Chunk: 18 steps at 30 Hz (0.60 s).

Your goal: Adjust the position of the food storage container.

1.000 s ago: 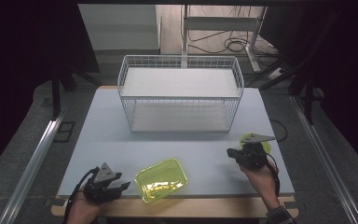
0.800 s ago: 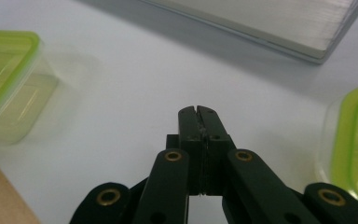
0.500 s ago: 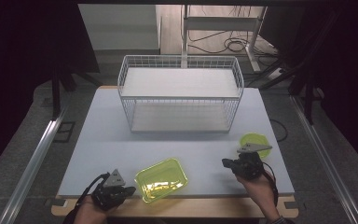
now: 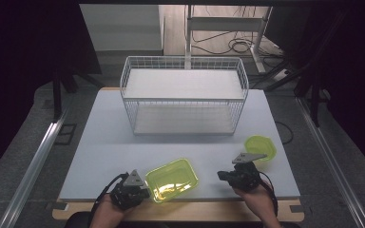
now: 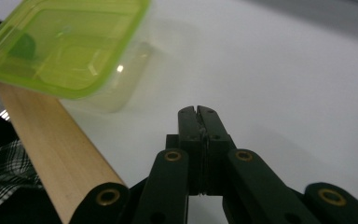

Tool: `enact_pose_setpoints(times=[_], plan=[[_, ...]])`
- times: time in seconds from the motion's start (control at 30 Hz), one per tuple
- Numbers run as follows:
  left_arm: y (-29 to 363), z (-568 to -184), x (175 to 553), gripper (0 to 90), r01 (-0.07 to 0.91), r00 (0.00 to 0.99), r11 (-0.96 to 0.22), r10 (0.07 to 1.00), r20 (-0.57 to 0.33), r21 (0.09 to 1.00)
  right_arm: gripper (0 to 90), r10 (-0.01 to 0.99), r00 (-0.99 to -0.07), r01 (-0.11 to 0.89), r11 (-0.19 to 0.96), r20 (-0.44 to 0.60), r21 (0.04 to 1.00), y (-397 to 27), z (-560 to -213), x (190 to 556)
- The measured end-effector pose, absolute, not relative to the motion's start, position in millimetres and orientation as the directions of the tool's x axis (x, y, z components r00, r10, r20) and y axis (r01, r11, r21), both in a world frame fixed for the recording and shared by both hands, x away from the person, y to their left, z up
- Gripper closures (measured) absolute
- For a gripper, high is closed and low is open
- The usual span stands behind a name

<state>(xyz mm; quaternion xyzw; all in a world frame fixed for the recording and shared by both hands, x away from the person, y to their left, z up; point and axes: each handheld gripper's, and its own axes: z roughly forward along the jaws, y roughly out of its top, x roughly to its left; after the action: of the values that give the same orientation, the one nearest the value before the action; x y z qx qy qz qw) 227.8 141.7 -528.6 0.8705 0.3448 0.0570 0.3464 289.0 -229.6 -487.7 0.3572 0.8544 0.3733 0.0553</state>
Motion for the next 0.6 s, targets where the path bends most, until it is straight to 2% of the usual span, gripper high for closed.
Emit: enact_pose_setpoints(times=[0.2,0.6], plan=[[129,-529,240,87.3,0.553,0.762,-0.509,0.629,-0.154,0.659,88.5,0.622,-0.762,0.566,0.503,0.181,0.653,-216,-496,288],[108,-528,258,86.5,0.528,0.787,-0.521,0.598,-0.155,0.67,88.0,0.627,-0.757,0.58,0.515,0.184,0.631,-211,-501,290]])
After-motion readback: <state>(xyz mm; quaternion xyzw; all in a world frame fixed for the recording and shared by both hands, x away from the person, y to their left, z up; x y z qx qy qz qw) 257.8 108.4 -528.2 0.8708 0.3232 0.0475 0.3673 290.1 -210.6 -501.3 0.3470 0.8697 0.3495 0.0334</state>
